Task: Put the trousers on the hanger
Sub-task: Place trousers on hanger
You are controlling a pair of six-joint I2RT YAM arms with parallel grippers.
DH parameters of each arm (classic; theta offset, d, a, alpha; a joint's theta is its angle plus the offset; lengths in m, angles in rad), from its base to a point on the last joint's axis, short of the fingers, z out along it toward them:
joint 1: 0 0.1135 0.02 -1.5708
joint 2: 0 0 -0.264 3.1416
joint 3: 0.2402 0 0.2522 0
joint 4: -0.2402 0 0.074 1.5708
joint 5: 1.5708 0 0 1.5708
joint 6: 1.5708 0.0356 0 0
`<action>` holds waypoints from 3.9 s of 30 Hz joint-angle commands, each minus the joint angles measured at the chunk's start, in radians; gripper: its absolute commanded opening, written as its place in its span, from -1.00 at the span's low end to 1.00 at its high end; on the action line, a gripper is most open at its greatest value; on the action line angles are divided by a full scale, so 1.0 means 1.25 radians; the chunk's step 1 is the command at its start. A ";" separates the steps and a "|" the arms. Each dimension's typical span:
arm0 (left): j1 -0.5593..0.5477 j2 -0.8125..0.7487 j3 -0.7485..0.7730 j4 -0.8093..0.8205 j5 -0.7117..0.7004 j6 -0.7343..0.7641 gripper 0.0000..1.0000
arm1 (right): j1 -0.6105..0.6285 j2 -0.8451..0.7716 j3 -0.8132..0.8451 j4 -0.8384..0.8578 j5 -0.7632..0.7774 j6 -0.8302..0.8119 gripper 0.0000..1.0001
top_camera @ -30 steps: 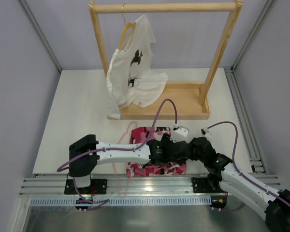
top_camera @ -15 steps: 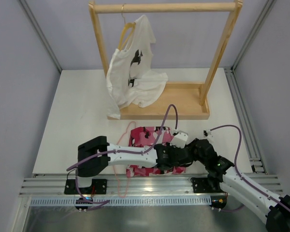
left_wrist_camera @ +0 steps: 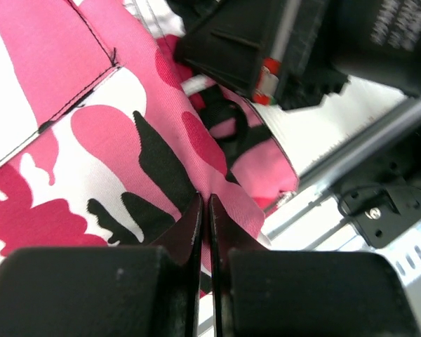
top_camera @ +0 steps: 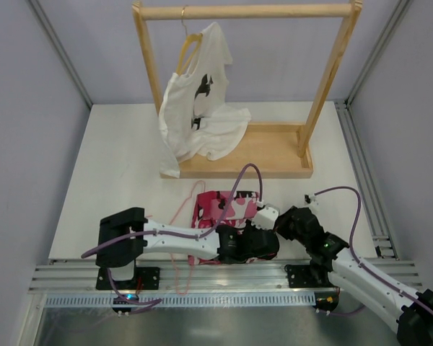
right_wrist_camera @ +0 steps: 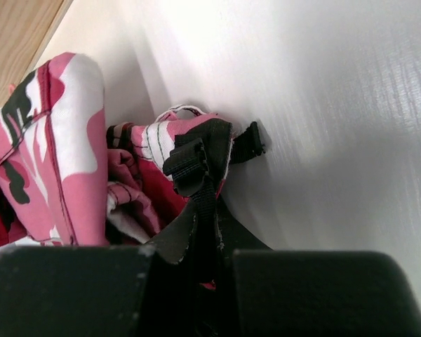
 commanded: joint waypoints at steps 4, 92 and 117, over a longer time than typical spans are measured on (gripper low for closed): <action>-0.037 -0.061 -0.082 0.157 0.119 -0.016 -1.00 | -0.008 0.053 0.020 0.092 0.087 0.001 -0.92; 0.502 -0.528 -0.415 0.006 0.288 -0.143 -0.10 | 0.341 0.444 0.261 0.420 -0.472 -0.280 -0.23; 0.615 -0.316 -0.405 0.043 0.235 -0.169 -0.18 | 0.449 0.523 0.179 0.271 -0.182 -0.271 -0.26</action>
